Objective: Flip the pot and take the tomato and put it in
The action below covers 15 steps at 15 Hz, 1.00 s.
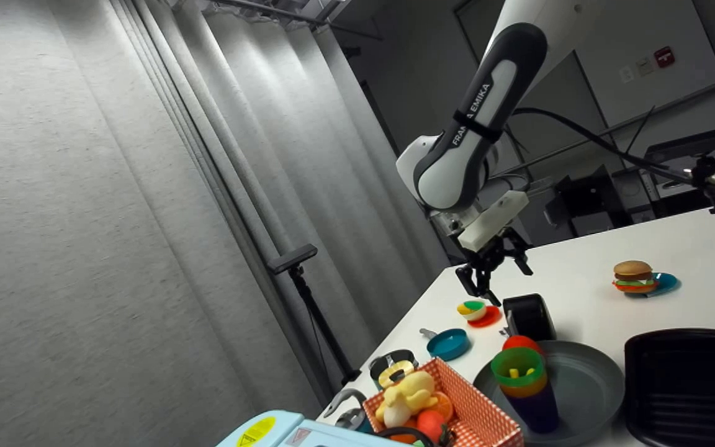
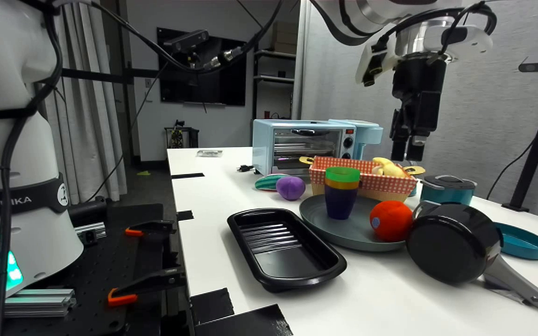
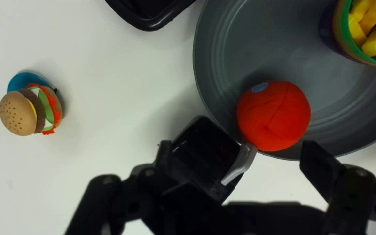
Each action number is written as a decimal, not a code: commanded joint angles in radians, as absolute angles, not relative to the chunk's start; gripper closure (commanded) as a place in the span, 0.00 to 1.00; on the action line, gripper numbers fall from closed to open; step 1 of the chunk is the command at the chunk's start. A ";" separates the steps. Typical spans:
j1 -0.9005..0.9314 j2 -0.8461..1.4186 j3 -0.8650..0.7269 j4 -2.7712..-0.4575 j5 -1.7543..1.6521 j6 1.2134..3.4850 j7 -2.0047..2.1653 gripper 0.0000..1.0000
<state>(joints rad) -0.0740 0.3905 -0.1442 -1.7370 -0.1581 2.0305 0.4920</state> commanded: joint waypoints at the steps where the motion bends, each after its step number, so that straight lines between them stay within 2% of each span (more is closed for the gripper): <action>1: -0.058 0.444 -0.165 -1.640 -0.136 1.950 0.558 0.00; 8: -0.086 0.542 -0.171 -1.516 -0.104 1.900 0.589 0.00; 9: -0.066 0.483 -0.174 -1.603 -0.133 1.935 0.589 0.00; 15: -0.073 0.526 -0.180 -1.558 -0.122 1.935 0.589 0.00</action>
